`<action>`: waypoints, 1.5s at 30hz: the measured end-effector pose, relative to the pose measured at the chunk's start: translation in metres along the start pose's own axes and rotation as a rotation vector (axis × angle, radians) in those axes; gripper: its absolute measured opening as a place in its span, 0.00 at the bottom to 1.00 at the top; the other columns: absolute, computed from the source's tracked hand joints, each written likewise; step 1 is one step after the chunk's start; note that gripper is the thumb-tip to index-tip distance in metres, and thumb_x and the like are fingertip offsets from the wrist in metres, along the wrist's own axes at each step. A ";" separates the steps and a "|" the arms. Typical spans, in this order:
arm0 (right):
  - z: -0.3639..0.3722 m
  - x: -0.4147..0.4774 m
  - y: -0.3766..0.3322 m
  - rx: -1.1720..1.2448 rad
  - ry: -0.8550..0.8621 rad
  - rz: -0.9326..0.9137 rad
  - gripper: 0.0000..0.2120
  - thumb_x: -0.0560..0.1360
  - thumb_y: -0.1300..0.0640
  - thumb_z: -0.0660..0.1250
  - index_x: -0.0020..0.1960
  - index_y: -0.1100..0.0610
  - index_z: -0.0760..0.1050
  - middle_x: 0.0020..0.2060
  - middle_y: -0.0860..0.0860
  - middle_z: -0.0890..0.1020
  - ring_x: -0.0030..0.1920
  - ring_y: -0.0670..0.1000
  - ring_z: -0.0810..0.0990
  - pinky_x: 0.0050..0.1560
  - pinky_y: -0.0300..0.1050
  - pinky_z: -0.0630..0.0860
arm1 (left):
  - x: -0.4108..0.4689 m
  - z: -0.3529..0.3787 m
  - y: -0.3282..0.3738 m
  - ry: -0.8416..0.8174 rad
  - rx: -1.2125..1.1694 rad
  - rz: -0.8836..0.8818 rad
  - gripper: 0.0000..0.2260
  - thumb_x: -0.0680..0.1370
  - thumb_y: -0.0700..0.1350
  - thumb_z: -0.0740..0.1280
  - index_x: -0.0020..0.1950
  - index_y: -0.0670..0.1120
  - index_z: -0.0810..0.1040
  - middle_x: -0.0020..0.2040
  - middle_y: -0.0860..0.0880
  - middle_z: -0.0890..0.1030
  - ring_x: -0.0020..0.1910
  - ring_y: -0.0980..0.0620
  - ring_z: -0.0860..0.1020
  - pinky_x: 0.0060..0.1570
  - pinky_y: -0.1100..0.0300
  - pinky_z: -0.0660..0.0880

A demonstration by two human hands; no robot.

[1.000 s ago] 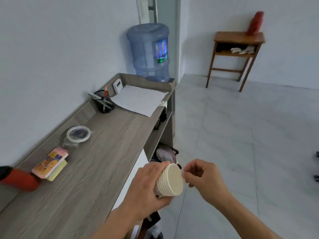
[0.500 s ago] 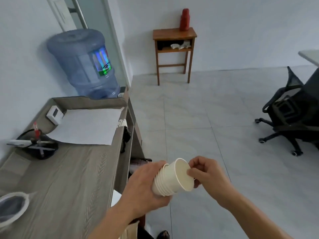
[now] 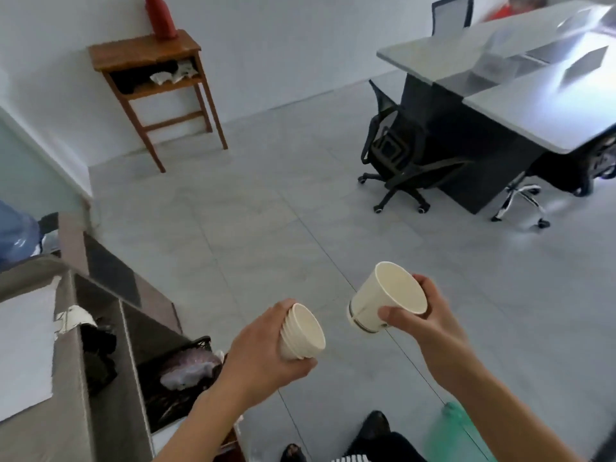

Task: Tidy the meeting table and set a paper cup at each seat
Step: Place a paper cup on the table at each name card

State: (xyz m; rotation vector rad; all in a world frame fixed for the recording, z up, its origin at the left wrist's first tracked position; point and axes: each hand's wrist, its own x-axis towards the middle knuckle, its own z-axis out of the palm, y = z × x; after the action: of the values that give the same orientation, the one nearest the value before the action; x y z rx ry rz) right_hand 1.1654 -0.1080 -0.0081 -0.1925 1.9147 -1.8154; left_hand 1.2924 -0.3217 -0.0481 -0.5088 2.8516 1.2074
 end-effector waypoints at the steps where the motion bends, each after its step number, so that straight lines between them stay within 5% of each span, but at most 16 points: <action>1: -0.019 0.004 0.001 0.011 0.051 -0.010 0.33 0.49 0.49 0.76 0.53 0.50 0.74 0.43 0.48 0.82 0.43 0.45 0.80 0.40 0.39 0.78 | 0.013 0.005 0.004 -0.015 -0.026 0.006 0.32 0.61 0.61 0.73 0.62 0.62 0.65 0.51 0.62 0.76 0.49 0.56 0.76 0.50 0.57 0.75; 6: -0.092 0.030 0.015 -0.073 0.222 -0.034 0.23 0.60 0.55 0.74 0.52 0.45 0.74 0.42 0.41 0.85 0.41 0.38 0.82 0.41 0.35 0.79 | 0.073 0.016 0.028 -0.019 -0.159 -0.007 0.31 0.59 0.60 0.77 0.57 0.62 0.67 0.50 0.63 0.77 0.48 0.60 0.77 0.44 0.67 0.74; 9: -0.132 0.057 0.023 -0.139 0.237 -0.007 0.19 0.61 0.52 0.74 0.51 0.45 0.75 0.43 0.40 0.85 0.42 0.41 0.82 0.40 0.38 0.78 | 0.112 0.026 0.047 0.012 -0.254 -0.047 0.31 0.58 0.58 0.78 0.56 0.60 0.70 0.50 0.64 0.78 0.47 0.61 0.78 0.42 0.64 0.77; 16: -0.215 0.142 0.013 -0.187 0.234 0.016 0.27 0.55 0.42 0.76 0.52 0.45 0.76 0.45 0.42 0.84 0.44 0.44 0.83 0.43 0.41 0.78 | 0.213 0.053 0.096 0.109 -0.393 -0.117 0.31 0.54 0.60 0.77 0.54 0.58 0.73 0.50 0.62 0.80 0.47 0.60 0.79 0.43 0.64 0.74; 27: -0.315 0.294 -0.027 -0.296 0.193 0.041 0.26 0.57 0.41 0.75 0.54 0.45 0.75 0.44 0.44 0.83 0.45 0.46 0.82 0.42 0.41 0.82 | 0.419 0.097 0.153 -0.019 -0.390 -0.046 0.30 0.55 0.59 0.77 0.55 0.58 0.74 0.48 0.58 0.82 0.45 0.57 0.80 0.42 0.57 0.79; 31: -0.345 0.365 -0.053 -0.328 0.268 0.033 0.27 0.58 0.41 0.77 0.55 0.45 0.75 0.44 0.46 0.83 0.46 0.49 0.82 0.43 0.47 0.83 | 0.526 0.106 0.176 -0.082 -0.384 0.038 0.31 0.56 0.58 0.79 0.56 0.56 0.74 0.49 0.58 0.81 0.47 0.56 0.80 0.40 0.66 0.77; 39: -0.400 0.465 -0.108 -0.334 0.440 -0.001 0.24 0.64 0.56 0.80 0.55 0.45 0.74 0.44 0.46 0.83 0.44 0.46 0.82 0.37 0.38 0.81 | 0.709 0.119 0.271 -0.265 -0.339 0.214 0.32 0.59 0.58 0.81 0.58 0.58 0.72 0.50 0.62 0.80 0.48 0.59 0.79 0.41 0.68 0.77; 45: -0.475 0.533 -0.105 -0.378 0.489 0.089 0.27 0.61 0.43 0.79 0.56 0.44 0.74 0.44 0.44 0.83 0.45 0.44 0.82 0.41 0.40 0.81 | 0.807 0.168 0.319 -0.362 -0.360 0.209 0.35 0.56 0.59 0.77 0.61 0.57 0.72 0.52 0.61 0.80 0.50 0.59 0.79 0.44 0.63 0.76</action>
State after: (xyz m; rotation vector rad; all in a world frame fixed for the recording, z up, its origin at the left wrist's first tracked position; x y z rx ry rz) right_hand 0.4700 0.0817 -0.0429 0.2336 2.5514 -1.5215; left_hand 0.4134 -0.2326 -0.0468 0.0177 2.4377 1.6620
